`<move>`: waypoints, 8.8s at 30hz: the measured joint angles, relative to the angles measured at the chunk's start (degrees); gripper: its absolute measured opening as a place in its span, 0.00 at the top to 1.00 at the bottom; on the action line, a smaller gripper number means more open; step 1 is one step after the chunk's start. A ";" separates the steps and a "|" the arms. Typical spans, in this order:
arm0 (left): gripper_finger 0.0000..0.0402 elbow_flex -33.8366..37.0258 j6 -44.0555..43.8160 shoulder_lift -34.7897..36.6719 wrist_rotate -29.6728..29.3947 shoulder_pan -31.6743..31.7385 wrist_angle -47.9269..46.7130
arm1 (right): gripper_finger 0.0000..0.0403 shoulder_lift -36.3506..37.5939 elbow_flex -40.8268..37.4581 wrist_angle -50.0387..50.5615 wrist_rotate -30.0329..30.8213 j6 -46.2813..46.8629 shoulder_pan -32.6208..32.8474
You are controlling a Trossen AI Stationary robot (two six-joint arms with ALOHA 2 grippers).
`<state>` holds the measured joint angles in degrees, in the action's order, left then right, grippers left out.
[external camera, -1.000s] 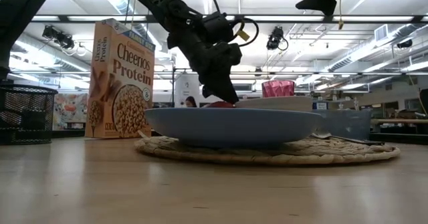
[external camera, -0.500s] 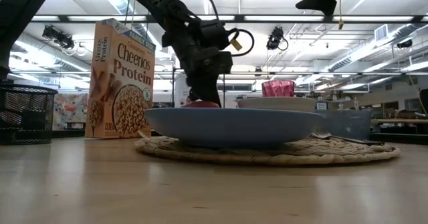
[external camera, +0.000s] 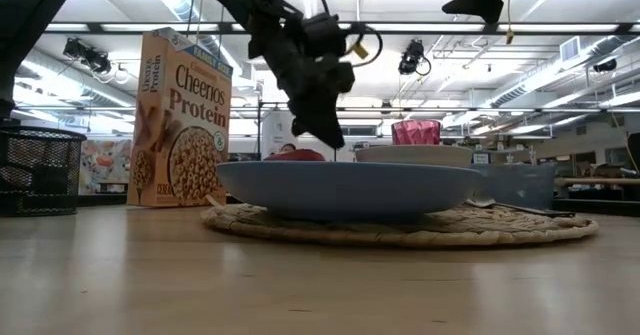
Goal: Arrange a breakfast setting
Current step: Adjust the apple, then return to Home Position
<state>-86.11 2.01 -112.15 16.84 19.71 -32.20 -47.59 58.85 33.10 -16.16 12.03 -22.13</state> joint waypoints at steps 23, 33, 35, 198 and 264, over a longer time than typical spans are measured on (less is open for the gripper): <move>0.64 0.26 1.08 -1.93 0.90 -2.45 -12.70 | 0.07 0.00 0.00 -0.04 0.00 0.22 0.31; 0.64 0.26 7.85 -1.93 -3.78 -5.24 -10.97 | 0.07 0.00 0.00 -0.04 0.02 0.22 0.31; 0.64 0.26 7.80 -2.02 -5.48 -6.15 -11.68 | 0.07 0.00 0.00 -0.04 0.02 0.24 0.31; 0.97 14.34 -21.34 37.48 -21.38 -18.57 11.17 | 0.93 6.52 -6.58 -22.80 12.01 -3.78 17.37; 0.95 82.82 -6.35 109.27 -17.66 -22.89 38.71 | 0.93 47.40 -58.49 -42.10 29.71 -7.20 31.26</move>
<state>-3.29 -4.34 -2.88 -0.82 -3.18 6.51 -0.19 0.36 -9.00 13.55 4.83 9.13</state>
